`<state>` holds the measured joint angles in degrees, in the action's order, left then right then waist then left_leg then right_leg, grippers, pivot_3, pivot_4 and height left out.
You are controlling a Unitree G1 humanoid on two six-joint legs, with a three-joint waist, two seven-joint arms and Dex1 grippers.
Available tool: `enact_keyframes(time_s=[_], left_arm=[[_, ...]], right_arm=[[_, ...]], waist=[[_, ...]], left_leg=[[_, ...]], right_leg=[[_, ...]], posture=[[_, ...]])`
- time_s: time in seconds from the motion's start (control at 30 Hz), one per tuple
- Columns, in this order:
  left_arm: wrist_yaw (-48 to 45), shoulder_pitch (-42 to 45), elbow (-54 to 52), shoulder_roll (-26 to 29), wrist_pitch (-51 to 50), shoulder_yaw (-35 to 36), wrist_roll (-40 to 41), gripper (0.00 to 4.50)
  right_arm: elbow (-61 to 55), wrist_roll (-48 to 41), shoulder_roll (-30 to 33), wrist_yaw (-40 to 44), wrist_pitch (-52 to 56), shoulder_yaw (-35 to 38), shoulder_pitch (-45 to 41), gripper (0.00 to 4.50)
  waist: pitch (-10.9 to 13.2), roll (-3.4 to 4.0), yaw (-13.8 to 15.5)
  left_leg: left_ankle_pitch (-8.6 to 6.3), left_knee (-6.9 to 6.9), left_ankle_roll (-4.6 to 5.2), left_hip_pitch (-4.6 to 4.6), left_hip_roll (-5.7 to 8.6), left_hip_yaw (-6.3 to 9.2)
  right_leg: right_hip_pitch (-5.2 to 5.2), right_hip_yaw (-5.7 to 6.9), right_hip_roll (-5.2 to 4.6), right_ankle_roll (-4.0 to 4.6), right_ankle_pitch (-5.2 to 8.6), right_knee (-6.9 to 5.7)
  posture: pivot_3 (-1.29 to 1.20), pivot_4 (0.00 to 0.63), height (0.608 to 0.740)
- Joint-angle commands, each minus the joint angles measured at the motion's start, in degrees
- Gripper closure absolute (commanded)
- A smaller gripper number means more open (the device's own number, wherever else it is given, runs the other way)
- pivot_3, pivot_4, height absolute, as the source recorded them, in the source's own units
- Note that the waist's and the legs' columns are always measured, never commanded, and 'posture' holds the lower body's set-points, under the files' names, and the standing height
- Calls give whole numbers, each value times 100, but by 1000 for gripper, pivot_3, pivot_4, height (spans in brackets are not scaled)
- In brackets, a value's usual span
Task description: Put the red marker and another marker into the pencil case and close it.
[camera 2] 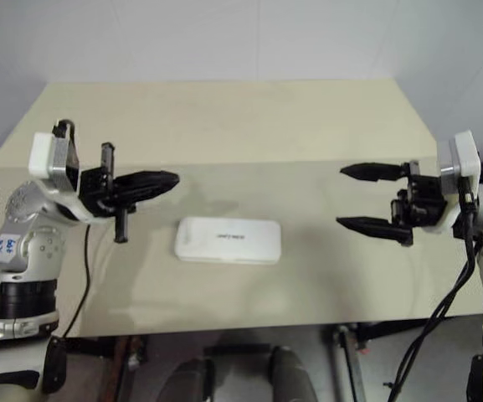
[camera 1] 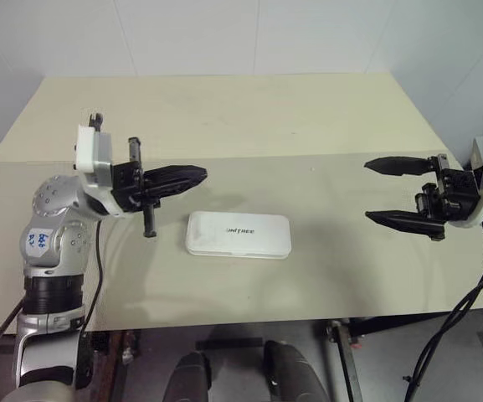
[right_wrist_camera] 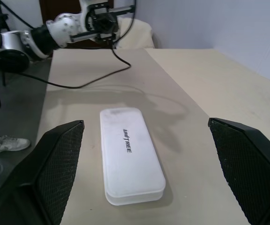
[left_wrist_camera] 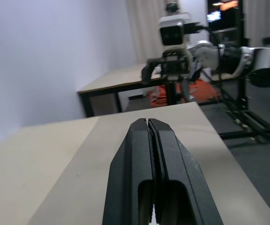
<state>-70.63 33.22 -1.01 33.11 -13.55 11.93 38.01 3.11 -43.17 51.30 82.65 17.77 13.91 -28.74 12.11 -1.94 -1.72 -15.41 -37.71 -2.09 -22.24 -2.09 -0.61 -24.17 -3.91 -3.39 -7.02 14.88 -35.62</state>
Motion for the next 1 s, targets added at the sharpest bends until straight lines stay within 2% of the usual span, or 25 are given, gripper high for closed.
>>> enact_keyframes(time_s=[0.03, 0.13, 0.27, 0.47, 0.5, 0.67, 0.83, 1.0], left_arm=[[-127, -49, 242, 127, 261, 391, 158, 4292], [-438, -167, 353, 209, 328, 520, 289, 3569], [-1087, -468, 468, 626, 187, 714, 488, 2164], [-1898, -632, 1137, 1307, 379, 830, 301, 144], [-1976, -629, 1239, 1388, 403, 827, 272, 29], [-2185, -608, 1818, 1782, 800, 591, 233, 29], [-2187, -817, 1872, 2267, 843, 255, 866, 29], [-2187, -846, 2021, 2696, 901, 44, 1162, 29]], right_arm=[[-43, 52, -106, -163, -39, 101, -144, 0], [-62, 91, -195, -228, -54, 100, -133, 0], [-129, 125, -278, -312, -20, 109, -98, 0], [48, 263, -328, -302, -108, 63, -172, 0], [105, 300, -339, -298, -133, 45, -231, 0], [316, 493, -471, -276, -308, -29, -513, 0], [234, 527, -593, -408, -428, 61, -501, 0], [3, 443, -711, -470, -477, 135, -317, 0]], waist=[[0, 0, 2], [0, 0, 2], [0, 0, -13], [0, 1, -9], [0, 0, -9], [0, 1, -9], [1, 1, -7], [2, 3, -8]], left_leg=[[0, 0, 0, 0, 0, -1], [0, 1, 0, -1, 0, -1], [-2, 8, -3, -3, 0, -4], [-1, 29, -3, 0, -2, -5], [-1, 30, -2, 0, -2, -6], [-1, 33, -3, -3, -2, -11], [-1, 52, -3, -7, -5, -13], [-2, 56, -4, -9, -9, -12]], right_leg=[[0, 0, 0, 0, 0, 1], [0, 0, 0, 1, 1, 5], [-1, 0, -1, 1, 1, 10], [-14, 4, -1, 15, 9, 9], [-14, 4, -1, 16, 9, 10], [-20, 5, -4, 17, 10, 10], [-34, 12, -8, 26, 15, 8], [-37, 19, -8, 31, 19, 8]], posture=[[0, 150, 740], [0, 150, 740], [0, 150, 740], [0, 150, 740], [0, 150, 740], [0, 150, 740], [0, 150, 740], [0, 150, 740]])
